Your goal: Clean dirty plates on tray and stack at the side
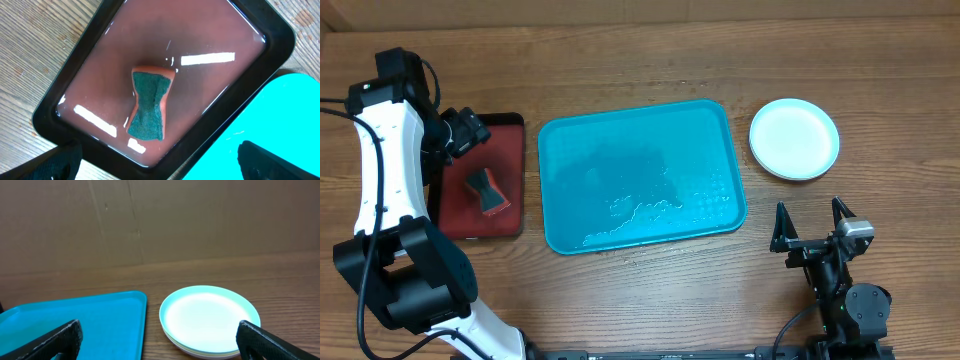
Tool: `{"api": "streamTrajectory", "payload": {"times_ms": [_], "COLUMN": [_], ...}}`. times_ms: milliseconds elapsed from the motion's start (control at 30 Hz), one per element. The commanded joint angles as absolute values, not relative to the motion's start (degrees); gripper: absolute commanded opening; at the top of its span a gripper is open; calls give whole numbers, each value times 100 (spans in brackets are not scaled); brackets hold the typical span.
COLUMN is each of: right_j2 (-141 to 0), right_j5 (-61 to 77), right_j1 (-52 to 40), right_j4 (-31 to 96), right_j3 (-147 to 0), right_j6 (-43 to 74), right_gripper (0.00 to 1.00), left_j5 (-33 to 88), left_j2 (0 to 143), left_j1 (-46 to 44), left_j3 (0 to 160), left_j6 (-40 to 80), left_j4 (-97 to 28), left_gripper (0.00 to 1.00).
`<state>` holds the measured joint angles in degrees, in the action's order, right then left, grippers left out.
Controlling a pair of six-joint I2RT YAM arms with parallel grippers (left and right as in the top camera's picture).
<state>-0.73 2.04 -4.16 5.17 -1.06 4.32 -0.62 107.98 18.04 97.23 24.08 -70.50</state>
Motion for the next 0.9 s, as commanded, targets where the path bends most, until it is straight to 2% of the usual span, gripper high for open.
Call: {"api": "streamTrajectory", "payload": {"times_ms": [0, 333, 467, 667, 867], "right_j2": [-16, -16, -16, -16, -16], "right_j5": [152, 152, 152, 152, 150], "right_j1": [-410, -410, -410, -410, -410], "right_j4": [480, 478, 480, 480, 478], "right_j3": [-45, -45, -45, -45, -45], "right_j6": [469, 469, 469, 469, 469], "right_gripper": [100, 100, 100, 100, 100], "left_j5": [-40, -43, -51, -316, -381], "left_j2": [10726, 10125, 9537, 8707, 7738], "left_j1": [1835, 1833, 1833, 1817, 1463], "left_j3": [9786, 9786, 9786, 9745, 9111], "left_j6": [2467, 2464, 2445, 2322, 2314], "left_j4": [-7041, -7041, -6921, -7367, -7142], "left_gripper": [100, 100, 100, 100, 100]}}
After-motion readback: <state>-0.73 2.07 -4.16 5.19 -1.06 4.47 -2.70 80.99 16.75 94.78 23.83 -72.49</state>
